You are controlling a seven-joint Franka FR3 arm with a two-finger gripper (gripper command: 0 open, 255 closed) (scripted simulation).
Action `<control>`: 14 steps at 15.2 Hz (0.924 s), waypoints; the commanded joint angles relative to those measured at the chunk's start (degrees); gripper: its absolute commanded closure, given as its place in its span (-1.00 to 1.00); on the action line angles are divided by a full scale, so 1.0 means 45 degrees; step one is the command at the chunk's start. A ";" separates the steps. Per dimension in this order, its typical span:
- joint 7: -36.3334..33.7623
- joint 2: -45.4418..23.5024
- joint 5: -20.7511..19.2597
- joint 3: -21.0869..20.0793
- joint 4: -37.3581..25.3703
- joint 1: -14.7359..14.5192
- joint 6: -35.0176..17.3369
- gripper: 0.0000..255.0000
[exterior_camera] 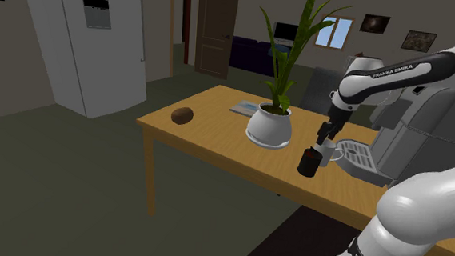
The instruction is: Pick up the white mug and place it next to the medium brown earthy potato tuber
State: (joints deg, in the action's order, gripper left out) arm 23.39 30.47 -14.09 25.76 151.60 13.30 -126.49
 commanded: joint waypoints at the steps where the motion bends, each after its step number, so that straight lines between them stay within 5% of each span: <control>1: 0.0103 -0.0363 -0.0006 0.0186 0.0080 -0.0022 -0.0487 -1.00; 6: 0.0193 -0.1127 0.0019 0.0478 0.0540 -0.0132 -0.1701 -1.00; 14: 0.0192 -0.1126 0.0017 0.0479 0.0540 -0.0134 -0.1700 -1.00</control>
State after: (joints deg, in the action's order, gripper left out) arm 24.19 25.65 -14.06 27.90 153.76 12.79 -134.25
